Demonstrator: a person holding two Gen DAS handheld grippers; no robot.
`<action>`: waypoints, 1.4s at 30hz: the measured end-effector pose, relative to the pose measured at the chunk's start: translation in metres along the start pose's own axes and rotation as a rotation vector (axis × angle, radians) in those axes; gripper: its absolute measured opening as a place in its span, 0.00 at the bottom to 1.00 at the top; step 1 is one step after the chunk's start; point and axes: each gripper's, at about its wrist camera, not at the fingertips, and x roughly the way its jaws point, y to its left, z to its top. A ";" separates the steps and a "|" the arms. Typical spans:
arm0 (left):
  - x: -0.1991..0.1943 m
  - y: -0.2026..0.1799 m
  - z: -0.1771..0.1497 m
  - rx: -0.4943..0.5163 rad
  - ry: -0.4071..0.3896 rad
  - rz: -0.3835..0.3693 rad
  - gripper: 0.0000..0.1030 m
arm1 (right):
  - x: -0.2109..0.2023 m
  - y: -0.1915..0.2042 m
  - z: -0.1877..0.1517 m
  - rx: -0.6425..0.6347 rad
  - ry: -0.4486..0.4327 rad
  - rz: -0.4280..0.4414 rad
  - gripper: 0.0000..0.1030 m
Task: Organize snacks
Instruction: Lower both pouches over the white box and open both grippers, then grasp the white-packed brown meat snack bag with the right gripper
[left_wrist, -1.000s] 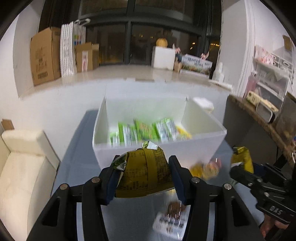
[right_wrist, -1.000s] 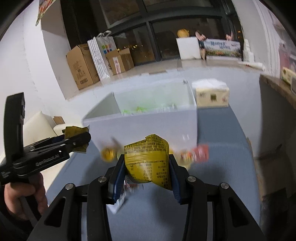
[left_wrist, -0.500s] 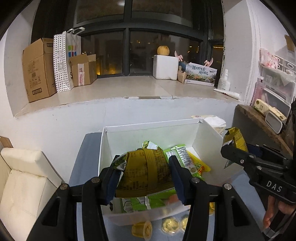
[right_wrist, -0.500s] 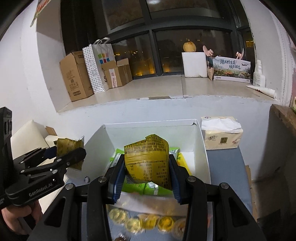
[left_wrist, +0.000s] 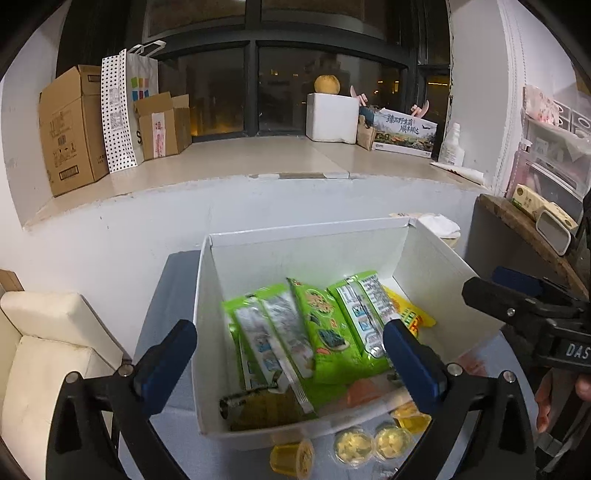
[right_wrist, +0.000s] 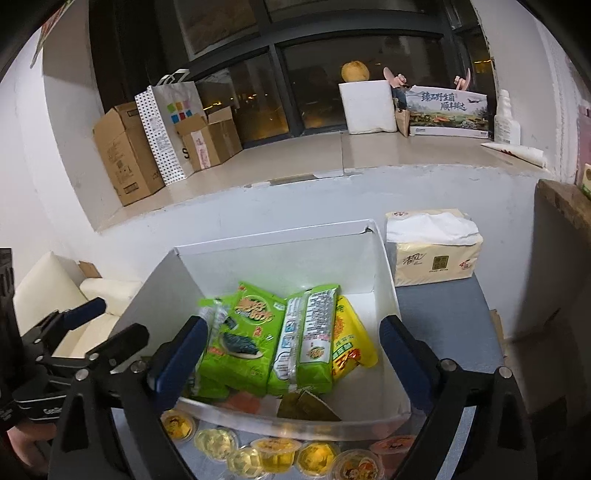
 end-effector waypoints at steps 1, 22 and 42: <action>-0.002 -0.001 -0.001 0.002 0.002 -0.004 1.00 | -0.005 0.001 -0.002 -0.009 -0.011 0.000 0.94; -0.130 0.005 -0.166 -0.102 0.057 -0.039 1.00 | -0.057 0.048 -0.176 0.005 0.148 0.048 1.00; -0.142 0.064 -0.188 -0.186 0.043 -0.029 1.00 | 0.026 0.112 -0.180 -0.024 0.237 -0.260 1.00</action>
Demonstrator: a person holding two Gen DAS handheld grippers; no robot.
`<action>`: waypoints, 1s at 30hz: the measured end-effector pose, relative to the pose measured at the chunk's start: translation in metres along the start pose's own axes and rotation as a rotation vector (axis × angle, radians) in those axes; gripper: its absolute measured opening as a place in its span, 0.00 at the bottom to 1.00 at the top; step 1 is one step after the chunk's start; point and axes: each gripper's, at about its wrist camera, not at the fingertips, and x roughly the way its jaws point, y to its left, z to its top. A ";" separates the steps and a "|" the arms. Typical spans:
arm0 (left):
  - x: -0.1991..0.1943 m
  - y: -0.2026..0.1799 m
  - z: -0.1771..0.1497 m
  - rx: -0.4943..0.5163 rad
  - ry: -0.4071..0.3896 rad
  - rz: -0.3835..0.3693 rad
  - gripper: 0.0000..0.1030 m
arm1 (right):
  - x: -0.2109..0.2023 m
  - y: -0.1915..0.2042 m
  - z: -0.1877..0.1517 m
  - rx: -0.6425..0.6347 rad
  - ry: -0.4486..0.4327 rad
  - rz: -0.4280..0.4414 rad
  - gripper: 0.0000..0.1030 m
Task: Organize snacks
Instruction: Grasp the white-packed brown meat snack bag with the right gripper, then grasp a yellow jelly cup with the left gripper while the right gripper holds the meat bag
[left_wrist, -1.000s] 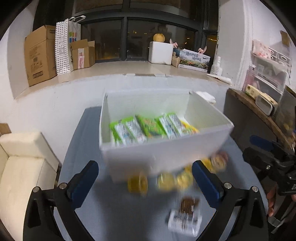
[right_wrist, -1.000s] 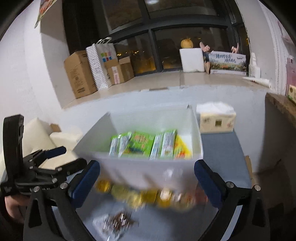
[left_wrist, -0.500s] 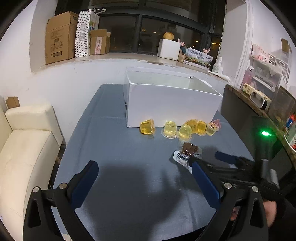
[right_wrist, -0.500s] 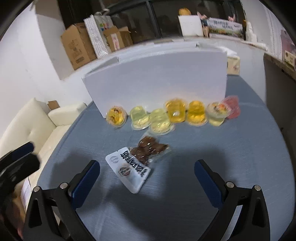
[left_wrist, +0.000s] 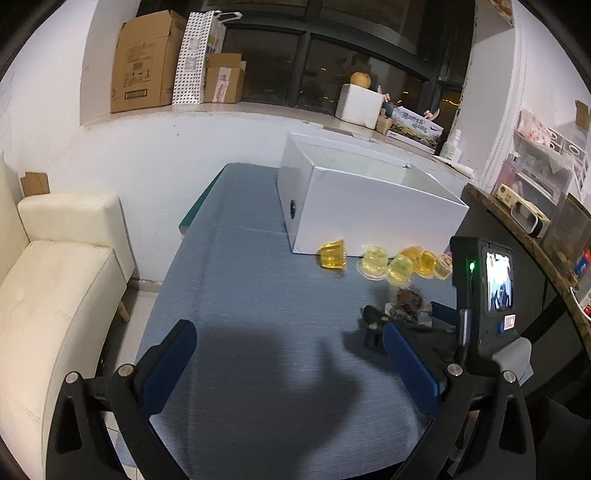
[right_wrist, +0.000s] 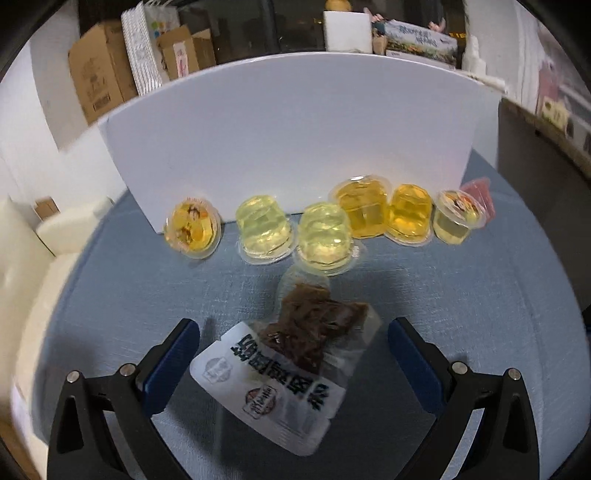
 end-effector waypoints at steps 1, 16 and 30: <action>0.001 0.000 0.000 -0.001 0.001 0.000 1.00 | -0.001 0.004 -0.001 -0.029 -0.010 0.001 0.92; 0.011 -0.006 -0.004 0.006 0.018 0.000 1.00 | -0.032 -0.007 -0.009 -0.102 -0.083 0.090 0.53; 0.103 -0.044 0.025 0.065 0.094 0.029 1.00 | -0.095 -0.071 -0.009 -0.047 -0.195 0.108 0.53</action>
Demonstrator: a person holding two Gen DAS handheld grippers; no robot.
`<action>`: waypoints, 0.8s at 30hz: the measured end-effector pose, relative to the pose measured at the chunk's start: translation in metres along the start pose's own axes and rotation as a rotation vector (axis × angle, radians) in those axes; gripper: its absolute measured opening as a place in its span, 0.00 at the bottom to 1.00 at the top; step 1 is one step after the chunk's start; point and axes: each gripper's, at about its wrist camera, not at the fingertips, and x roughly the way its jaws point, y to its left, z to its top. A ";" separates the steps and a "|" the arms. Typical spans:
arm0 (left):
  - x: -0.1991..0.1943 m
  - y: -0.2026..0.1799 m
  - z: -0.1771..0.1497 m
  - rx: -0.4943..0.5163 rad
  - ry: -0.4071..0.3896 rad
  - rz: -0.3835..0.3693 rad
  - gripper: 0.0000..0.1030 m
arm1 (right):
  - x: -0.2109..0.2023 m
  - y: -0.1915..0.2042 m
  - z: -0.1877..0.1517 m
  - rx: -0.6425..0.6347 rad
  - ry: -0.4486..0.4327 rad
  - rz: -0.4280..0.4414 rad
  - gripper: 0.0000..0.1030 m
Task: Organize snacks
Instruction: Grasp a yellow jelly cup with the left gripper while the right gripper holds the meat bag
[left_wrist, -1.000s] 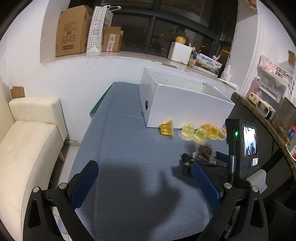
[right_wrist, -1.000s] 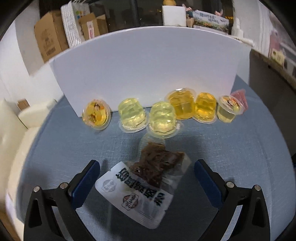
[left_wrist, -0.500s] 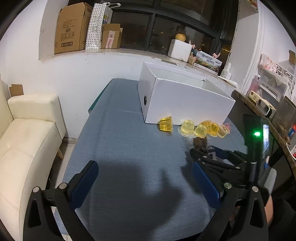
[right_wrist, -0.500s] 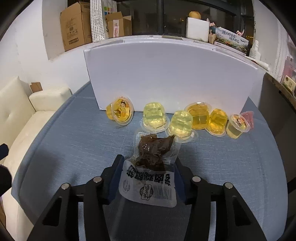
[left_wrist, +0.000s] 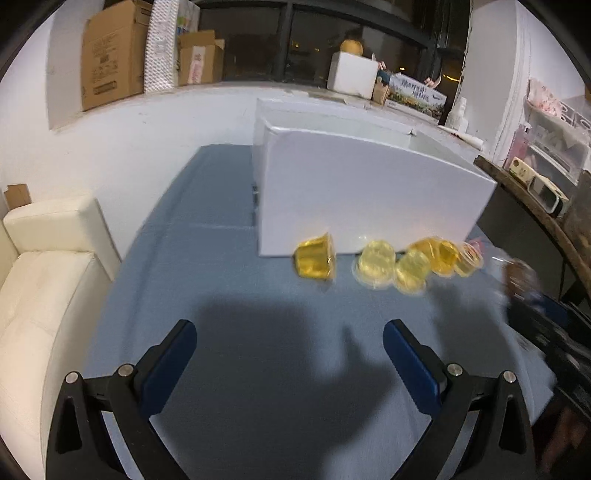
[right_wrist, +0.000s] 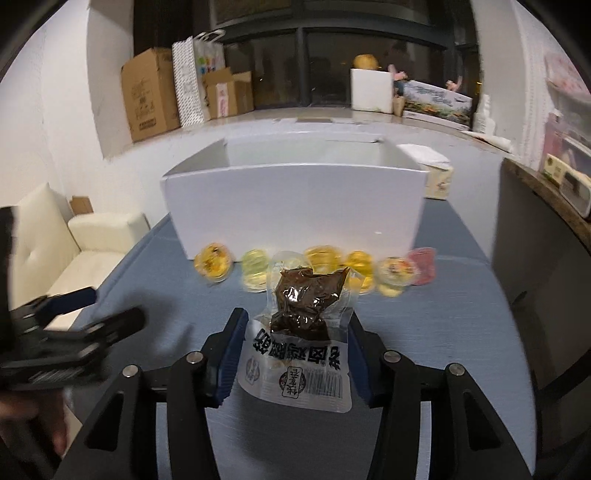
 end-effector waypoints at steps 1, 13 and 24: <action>0.010 -0.002 0.005 -0.002 0.009 -0.004 1.00 | -0.002 -0.006 -0.001 0.004 -0.005 -0.003 0.53; 0.078 -0.016 0.041 0.006 0.084 0.024 0.50 | -0.006 -0.032 -0.003 0.044 -0.011 0.016 0.53; 0.033 -0.025 0.033 0.050 0.013 -0.057 0.34 | -0.010 -0.028 -0.001 0.041 -0.026 0.041 0.53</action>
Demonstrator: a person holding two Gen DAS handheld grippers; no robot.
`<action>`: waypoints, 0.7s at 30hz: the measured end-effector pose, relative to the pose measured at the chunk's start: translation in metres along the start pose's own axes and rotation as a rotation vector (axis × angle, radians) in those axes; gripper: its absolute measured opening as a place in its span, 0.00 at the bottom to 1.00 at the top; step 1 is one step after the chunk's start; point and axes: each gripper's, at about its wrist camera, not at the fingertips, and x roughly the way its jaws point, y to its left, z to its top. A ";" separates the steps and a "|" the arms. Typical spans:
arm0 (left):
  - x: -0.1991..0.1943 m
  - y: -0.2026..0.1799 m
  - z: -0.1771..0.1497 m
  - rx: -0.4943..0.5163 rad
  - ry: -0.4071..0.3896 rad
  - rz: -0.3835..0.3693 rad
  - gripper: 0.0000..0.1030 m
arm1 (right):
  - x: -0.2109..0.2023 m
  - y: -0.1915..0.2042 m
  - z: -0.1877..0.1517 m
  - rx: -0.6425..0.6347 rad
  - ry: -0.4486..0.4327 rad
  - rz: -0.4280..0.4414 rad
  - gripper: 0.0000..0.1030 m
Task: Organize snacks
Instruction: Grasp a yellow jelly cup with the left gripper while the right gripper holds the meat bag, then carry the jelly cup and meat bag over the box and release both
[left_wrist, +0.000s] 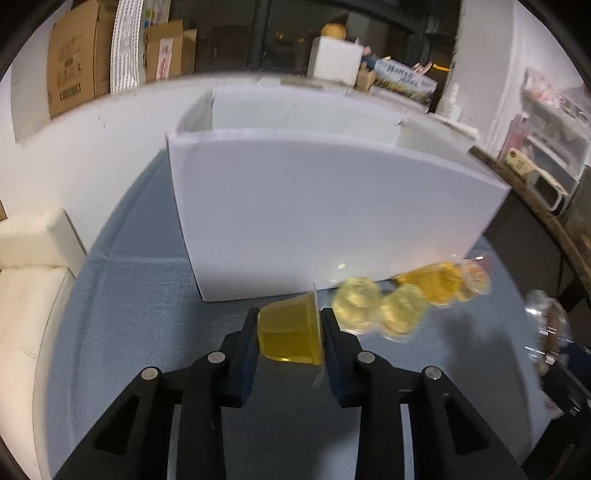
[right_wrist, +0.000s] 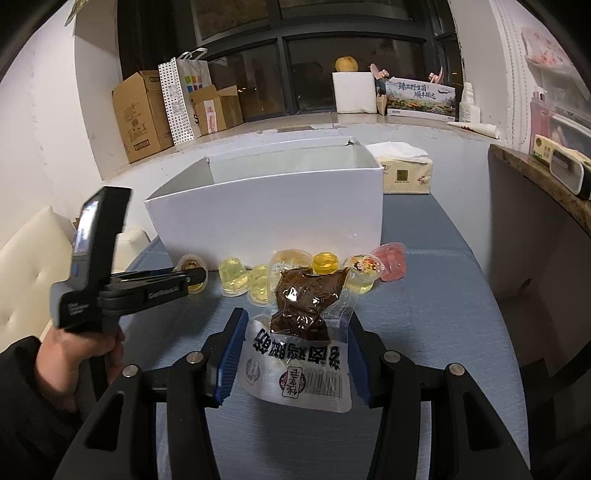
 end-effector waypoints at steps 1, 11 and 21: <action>-0.010 -0.007 -0.001 0.018 -0.016 -0.007 0.34 | 0.000 0.001 0.000 -0.001 -0.002 0.001 0.53; -0.074 -0.028 0.050 0.094 -0.151 -0.071 0.34 | -0.002 -0.001 0.040 -0.008 -0.051 0.038 0.53; -0.051 -0.021 0.129 0.089 -0.172 -0.032 0.34 | 0.026 -0.016 0.145 0.019 -0.101 0.100 0.53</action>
